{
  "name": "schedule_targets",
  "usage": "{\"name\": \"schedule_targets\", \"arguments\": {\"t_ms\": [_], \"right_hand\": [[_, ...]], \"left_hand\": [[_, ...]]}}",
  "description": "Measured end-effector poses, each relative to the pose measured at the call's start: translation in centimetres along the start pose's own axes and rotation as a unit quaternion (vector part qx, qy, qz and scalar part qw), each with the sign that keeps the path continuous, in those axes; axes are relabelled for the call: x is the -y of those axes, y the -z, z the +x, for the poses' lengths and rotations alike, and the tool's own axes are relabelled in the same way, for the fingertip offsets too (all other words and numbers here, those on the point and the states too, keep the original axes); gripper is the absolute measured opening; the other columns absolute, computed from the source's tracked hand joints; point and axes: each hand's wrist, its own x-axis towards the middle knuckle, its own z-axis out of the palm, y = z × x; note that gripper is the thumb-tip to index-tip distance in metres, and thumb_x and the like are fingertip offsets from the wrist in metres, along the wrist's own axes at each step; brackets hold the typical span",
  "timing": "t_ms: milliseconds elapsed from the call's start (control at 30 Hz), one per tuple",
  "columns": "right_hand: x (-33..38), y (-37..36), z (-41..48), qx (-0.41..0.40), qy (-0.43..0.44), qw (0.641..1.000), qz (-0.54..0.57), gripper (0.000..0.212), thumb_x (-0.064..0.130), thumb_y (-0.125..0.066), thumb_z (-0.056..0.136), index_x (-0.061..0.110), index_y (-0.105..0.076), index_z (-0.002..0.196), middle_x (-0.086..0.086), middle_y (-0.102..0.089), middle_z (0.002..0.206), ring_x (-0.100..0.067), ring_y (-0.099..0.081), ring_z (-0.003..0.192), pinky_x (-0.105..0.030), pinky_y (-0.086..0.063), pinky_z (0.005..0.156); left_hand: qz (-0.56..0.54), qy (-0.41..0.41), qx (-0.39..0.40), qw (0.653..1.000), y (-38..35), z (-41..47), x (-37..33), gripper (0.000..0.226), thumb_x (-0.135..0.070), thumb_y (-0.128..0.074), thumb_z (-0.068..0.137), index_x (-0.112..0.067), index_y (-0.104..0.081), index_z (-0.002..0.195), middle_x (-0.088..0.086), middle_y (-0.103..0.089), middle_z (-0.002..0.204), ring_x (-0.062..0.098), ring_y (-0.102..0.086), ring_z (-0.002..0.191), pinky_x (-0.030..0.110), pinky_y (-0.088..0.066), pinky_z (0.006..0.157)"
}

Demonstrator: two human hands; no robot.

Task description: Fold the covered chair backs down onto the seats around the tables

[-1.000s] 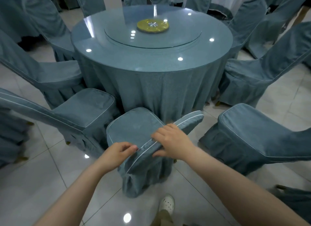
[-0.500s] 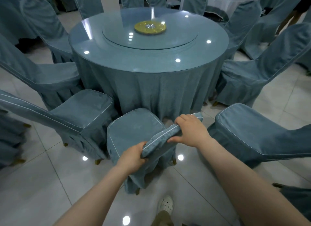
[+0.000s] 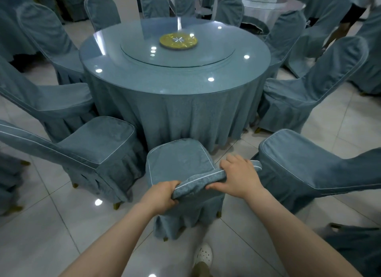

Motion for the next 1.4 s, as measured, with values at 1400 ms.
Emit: {"name": "schedule_targets", "arguments": {"t_ms": [1400], "right_hand": [[-10.2, 0.4, 12.0, 0.088, -0.09, 0.945, 0.302, 0.03, 0.041, -0.055, 0.092, 0.023, -0.063, 0.114, 0.012, -0.065, 0.107, -0.005, -0.058, 0.1, -0.021, -0.043, 0.085]], "left_hand": [[-0.121, 0.016, -0.005, 0.992, 10.9, 12.4, 0.0, 0.06, -0.043, -0.05, 0.093, -0.021, -0.032, 0.146, -0.006, -0.039, 0.147, 0.006, -0.037, 0.132, 0.02, -0.025, 0.108]]}}
